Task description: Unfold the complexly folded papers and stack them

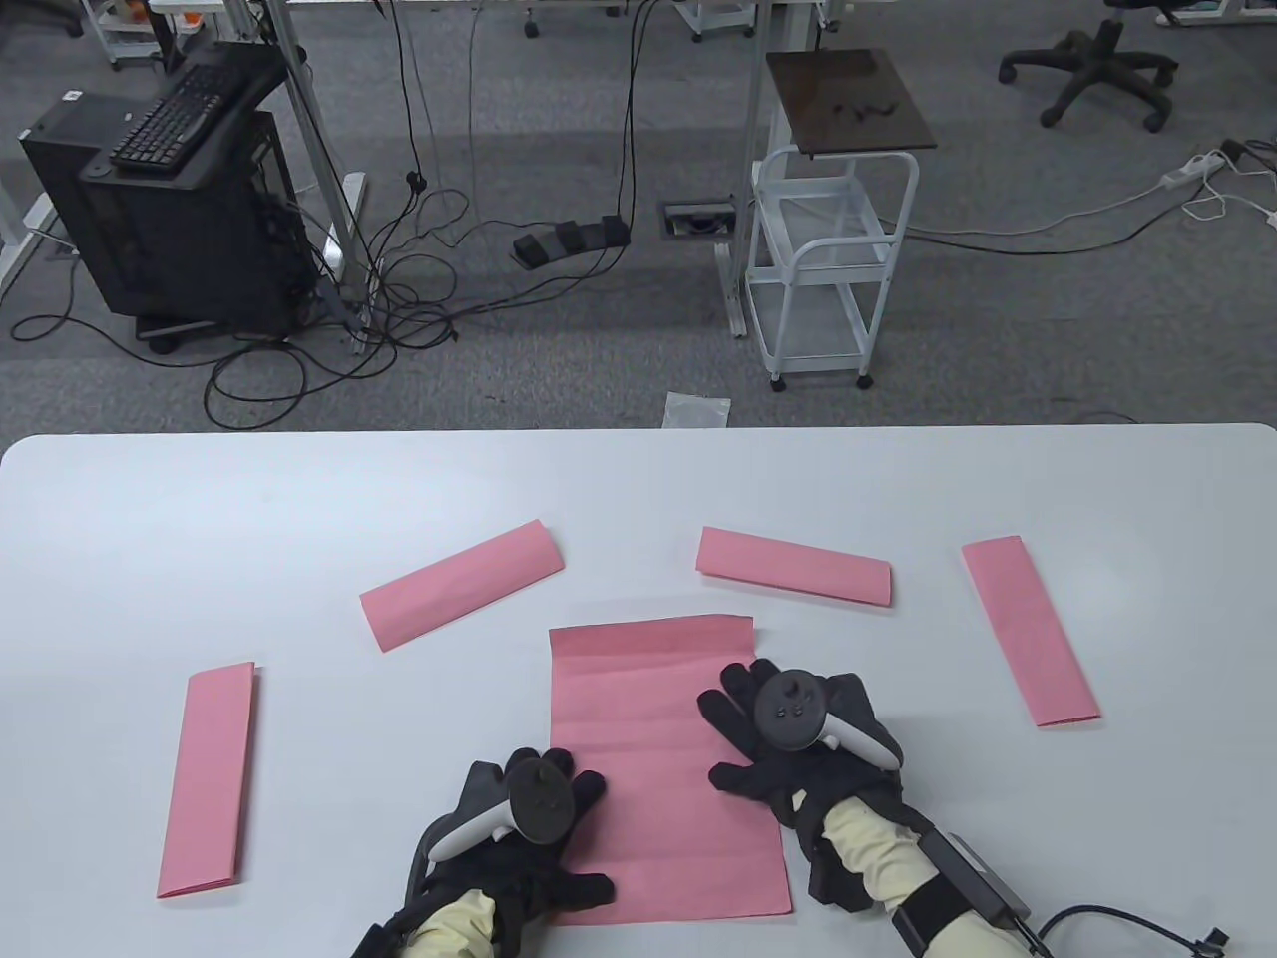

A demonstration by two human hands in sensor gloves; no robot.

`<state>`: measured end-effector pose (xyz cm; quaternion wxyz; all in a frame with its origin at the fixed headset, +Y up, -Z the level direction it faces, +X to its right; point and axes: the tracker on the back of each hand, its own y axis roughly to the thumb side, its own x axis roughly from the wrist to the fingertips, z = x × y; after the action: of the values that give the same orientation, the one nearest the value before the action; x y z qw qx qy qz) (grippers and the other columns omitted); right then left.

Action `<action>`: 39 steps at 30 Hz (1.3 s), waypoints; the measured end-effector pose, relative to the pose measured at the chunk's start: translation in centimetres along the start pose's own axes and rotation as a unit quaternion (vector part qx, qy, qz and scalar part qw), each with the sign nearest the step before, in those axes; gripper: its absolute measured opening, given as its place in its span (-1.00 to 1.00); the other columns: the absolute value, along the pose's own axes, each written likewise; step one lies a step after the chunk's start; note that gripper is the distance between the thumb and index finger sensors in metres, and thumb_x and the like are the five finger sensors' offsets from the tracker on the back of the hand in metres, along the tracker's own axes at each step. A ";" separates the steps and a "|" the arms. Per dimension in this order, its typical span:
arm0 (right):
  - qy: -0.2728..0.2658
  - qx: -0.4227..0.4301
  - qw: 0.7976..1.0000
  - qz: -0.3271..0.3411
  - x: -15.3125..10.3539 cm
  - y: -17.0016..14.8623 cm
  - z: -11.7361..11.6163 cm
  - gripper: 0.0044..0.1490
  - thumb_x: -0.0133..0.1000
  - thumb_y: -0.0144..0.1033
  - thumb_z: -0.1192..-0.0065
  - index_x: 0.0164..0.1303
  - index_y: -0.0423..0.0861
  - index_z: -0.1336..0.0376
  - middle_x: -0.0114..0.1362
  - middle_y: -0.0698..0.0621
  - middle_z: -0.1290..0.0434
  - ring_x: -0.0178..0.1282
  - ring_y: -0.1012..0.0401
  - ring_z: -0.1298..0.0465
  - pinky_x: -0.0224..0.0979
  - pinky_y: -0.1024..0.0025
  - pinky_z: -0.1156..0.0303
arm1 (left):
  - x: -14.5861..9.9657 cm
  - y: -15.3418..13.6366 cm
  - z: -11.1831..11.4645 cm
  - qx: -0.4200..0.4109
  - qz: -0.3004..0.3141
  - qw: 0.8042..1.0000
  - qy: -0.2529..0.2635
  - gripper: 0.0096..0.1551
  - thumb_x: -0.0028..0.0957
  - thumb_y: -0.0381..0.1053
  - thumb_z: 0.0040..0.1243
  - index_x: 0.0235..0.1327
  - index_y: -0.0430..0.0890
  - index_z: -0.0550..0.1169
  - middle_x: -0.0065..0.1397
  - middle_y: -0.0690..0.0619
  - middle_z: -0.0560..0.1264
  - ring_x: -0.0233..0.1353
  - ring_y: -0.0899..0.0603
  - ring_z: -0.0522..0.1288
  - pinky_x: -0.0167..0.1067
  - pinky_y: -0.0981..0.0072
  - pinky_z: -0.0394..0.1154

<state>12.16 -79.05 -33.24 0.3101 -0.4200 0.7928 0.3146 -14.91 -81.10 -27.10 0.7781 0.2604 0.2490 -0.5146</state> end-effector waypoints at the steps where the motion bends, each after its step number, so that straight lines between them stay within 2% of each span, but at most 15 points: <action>1: 0.015 -0.012 1.000 0.011 0.2 0.5 -0.4 -0.10 0.10 0.15 -0.04 0.56 0.42 0.29 0.69 0.41 0.50 0.64 0.37 0.63 0.47 0.05 0.81 | 0.0 0.0 0.0 0.000 0.000 1.000 0.000 0.19 -0.10 0.51 0.00 0.34 0.37 -0.49 0.40 0.30 -0.76 0.42 -0.06 -0.82 0.21 -0.03 -0.77; 4: 0.060 -0.067 0.996 0.020 1.5 1.8 -1.4 -0.07 0.09 0.16 -0.05 0.56 0.39 0.30 0.69 0.41 0.50 0.64 0.37 0.62 0.47 0.05 0.80 | 0.0 0.0 0.0 0.000 0.001 1.000 -0.001 0.19 -0.09 0.50 0.00 0.33 0.37 -0.50 0.40 0.30 -0.76 0.42 -0.06 -0.82 0.21 -0.03 -0.77; 6: 0.077 -0.043 0.996 0.020 2.3 1.7 -1.1 -0.07 0.08 0.17 -0.07 0.53 0.42 0.30 0.68 0.43 0.49 0.64 0.38 0.61 0.47 0.05 0.80 | 0.0 0.0 0.0 -0.001 0.001 1.000 -0.002 0.19 -0.09 0.50 0.01 0.33 0.36 -0.49 0.40 0.29 -0.76 0.42 -0.06 -0.82 0.21 -0.03 -0.77; 8: 0.062 -0.022 0.998 0.002 3.2 1.2 -0.2 -0.19 0.09 0.12 -0.08 0.48 0.52 0.18 0.68 0.50 0.43 0.66 0.41 0.57 0.49 0.07 0.79 | 0.0 0.1 0.0 -0.004 0.002 1.000 -0.003 0.19 -0.09 0.49 0.02 0.33 0.36 -0.49 0.39 0.29 -0.76 0.41 -0.06 -0.83 0.20 -0.04 -0.77; 10: 0.054 -0.017 0.998 -0.026 4.5 0.3 1.4 -0.24 0.10 0.13 -0.07 0.43 0.57 0.15 0.67 0.55 0.41 0.66 0.43 0.56 0.49 0.08 0.80 | 0.0 0.1 0.0 -0.006 0.003 1.000 -0.005 0.20 -0.09 0.48 0.02 0.33 0.36 -0.49 0.39 0.29 -0.76 0.41 -0.06 -0.83 0.20 -0.04 -0.77; 17: -0.012 0.088 0.987 -0.136 7.6 -3.3 5.2 -0.28 0.08 0.12 -0.08 0.43 0.52 0.08 0.65 0.57 0.36 0.65 0.50 0.52 0.50 0.11 0.78 | 0.0 0.0 0.0 -0.007 0.004 1.000 -0.005 0.20 -0.09 0.48 0.03 0.33 0.36 -0.49 0.39 0.29 -0.76 0.41 -0.06 -0.83 0.20 -0.04 -0.77; 24: -0.025 0.099 0.984 -0.145 7.9 -3.6 5.6 -0.29 0.10 0.10 -0.08 0.44 0.50 0.08 0.67 0.55 0.36 0.66 0.48 0.51 0.52 0.09 0.76 | 0.1 0.0 0.0 -0.008 0.006 1.000 -0.006 0.20 -0.08 0.48 0.03 0.34 0.36 -0.49 0.39 0.29 -0.76 0.41 -0.06 -0.83 0.20 -0.04 -0.78; 26: -0.042 0.094 0.985 -0.139 7.7 -3.1 5.7 -0.31 0.13 0.05 -0.06 0.47 0.44 0.05 0.70 0.48 0.32 0.69 0.41 0.48 0.51 0.06 0.76 | 0.1 0.0 0.0 -0.007 0.005 1.000 -0.004 0.20 -0.09 0.48 0.02 0.34 0.36 -0.49 0.39 0.29 -0.76 0.41 -0.06 -0.83 0.20 -0.04 -0.77; 27: -0.072 0.077 0.986 -0.131 7.4 -2.4 5.8 -0.33 0.14 0.03 -0.05 0.49 0.36 0.00 0.73 0.37 0.26 0.72 0.32 0.41 0.52 0.03 0.74 | 0.1 0.0 0.0 -0.005 0.004 1.000 -0.003 0.20 -0.09 0.49 0.02 0.34 0.36 -0.49 0.40 0.29 -0.76 0.41 -0.06 -0.83 0.20 -0.04 -0.77; 28: -0.094 0.051 0.987 -0.122 7.0 -1.7 5.8 -0.30 0.14 0.03 -0.05 0.53 0.28 -0.03 0.75 0.26 0.19 0.73 0.23 0.34 0.53 0.00 0.71 | 0.0 0.0 0.0 -0.004 0.004 1.000 -0.003 0.20 -0.09 0.49 0.02 0.34 0.36 -0.49 0.40 0.29 -0.76 0.42 -0.06 -0.83 0.21 -0.04 -0.77; 29: -0.101 0.033 0.988 -0.113 6.7 -1.3 5.8 -0.27 0.14 0.03 -0.03 0.56 0.25 0.00 0.75 0.24 0.19 0.74 0.21 0.33 0.53 0.00 0.71 | 0.0 0.0 0.0 -0.004 0.004 1.000 -0.003 0.20 -0.09 0.49 0.02 0.34 0.36 -0.49 0.40 0.29 -0.76 0.42 -0.06 -0.83 0.21 -0.04 -0.77; 32: -0.120 -0.021 0.991 -0.060 4.6 0.3 5.5 -0.20 0.14 0.08 0.00 0.59 0.32 0.15 0.74 0.31 0.37 0.70 0.25 0.48 0.51 0.02 0.73 | 0.0 0.0 0.0 -0.004 0.004 1.000 -0.003 0.20 -0.09 0.49 0.02 0.34 0.36 -0.49 0.40 0.29 -0.76 0.41 -0.06 -0.83 0.21 -0.03 -0.77; 35: -0.084 -0.036 0.996 -0.022 2.0 1.1 3.9 -0.16 0.13 0.11 -0.01 0.59 0.34 0.20 0.73 0.31 0.40 0.69 0.26 0.54 0.50 0.02 0.75 | 0.0 0.0 0.0 -0.005 0.005 1.000 -0.004 0.19 -0.08 0.49 0.02 0.34 0.36 -0.50 0.40 0.29 -0.76 0.41 -0.06 -0.83 0.20 -0.04 -0.78; 39: -0.001 -0.076 0.997 0.011 -1.6 1.3 0.7 -0.09 0.11 0.18 -0.01 0.59 0.36 0.28 0.72 0.33 0.50 0.66 0.27 0.60 0.48 0.02 0.77 | 0.0 0.0 0.0 -0.005 0.005 1.000 -0.004 0.19 -0.08 0.49 0.01 0.34 0.36 -0.50 0.40 0.29 -0.76 0.41 -0.06 -0.83 0.20 -0.03 -0.78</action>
<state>11.93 -77.20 -32.18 0.2743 -0.4330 0.7711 0.3778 -14.87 -81.12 -27.13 0.7827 0.2558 0.2473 -0.5107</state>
